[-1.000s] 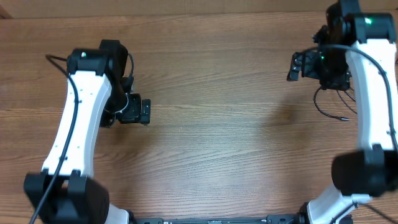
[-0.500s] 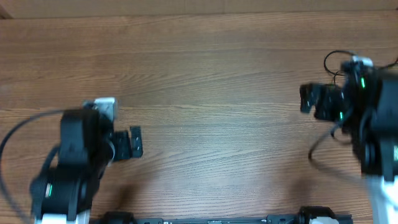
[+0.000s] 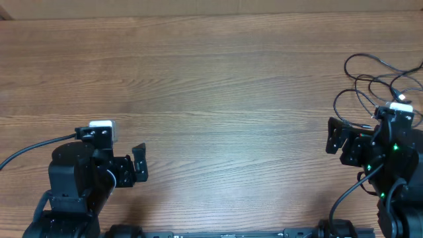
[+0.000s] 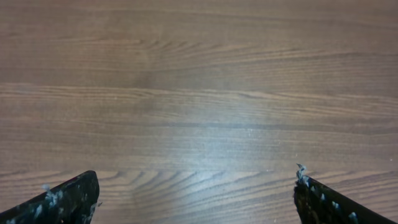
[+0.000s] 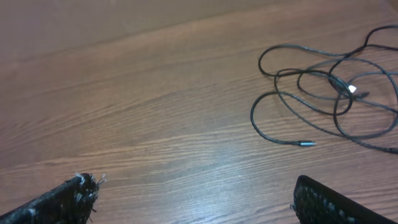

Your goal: Untangle cables

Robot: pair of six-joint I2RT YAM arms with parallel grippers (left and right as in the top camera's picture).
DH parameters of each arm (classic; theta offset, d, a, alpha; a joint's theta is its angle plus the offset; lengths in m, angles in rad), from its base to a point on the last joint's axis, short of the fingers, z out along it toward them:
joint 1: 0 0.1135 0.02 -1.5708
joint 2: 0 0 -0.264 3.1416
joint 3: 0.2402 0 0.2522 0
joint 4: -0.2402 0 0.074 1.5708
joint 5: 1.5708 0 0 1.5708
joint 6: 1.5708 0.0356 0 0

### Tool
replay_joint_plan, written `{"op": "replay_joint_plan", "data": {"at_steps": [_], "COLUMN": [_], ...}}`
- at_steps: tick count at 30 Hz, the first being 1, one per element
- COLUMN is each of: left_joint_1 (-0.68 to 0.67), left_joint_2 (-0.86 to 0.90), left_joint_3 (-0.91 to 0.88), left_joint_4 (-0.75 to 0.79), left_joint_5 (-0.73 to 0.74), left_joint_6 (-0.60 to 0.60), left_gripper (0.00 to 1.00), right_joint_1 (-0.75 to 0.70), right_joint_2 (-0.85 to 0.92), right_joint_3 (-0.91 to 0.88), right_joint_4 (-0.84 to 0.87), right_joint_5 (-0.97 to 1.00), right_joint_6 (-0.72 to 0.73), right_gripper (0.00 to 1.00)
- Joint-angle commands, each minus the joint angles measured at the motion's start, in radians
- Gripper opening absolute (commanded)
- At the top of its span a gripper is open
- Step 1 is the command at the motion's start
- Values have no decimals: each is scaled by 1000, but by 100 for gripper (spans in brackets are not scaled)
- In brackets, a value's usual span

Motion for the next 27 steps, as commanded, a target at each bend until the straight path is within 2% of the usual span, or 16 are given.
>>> {"op": "replay_joint_plan", "data": {"at_steps": [1, 17, 22, 26, 27], "left_joint_1": [-2, -2, -2, -2, -2], "left_joint_2": [6, 6, 6, 6, 6], "left_joint_3": [-11, -11, -11, -11, -11], "left_joint_4": [-8, -8, -8, -8, -8], "left_joint_5": [1, 0, 1, 1, 1], "left_joint_6": [-7, -7, -7, -7, -7], "left_gripper": [100, 100, 100, 100, 100], "right_joint_1": [-4, -4, -3, 1, 1], "right_joint_2": [-1, -1, -18, -69, -110], "right_joint_3": [-6, -8, -9, -22, -55], "right_joint_4": [-3, -2, -56, -4, 65], "right_joint_5": [13, 13, 51, 58, 58], "right_joint_6": [2, 1, -11, -26, -26], "right_gripper": [100, 100, 100, 100, 100]}}
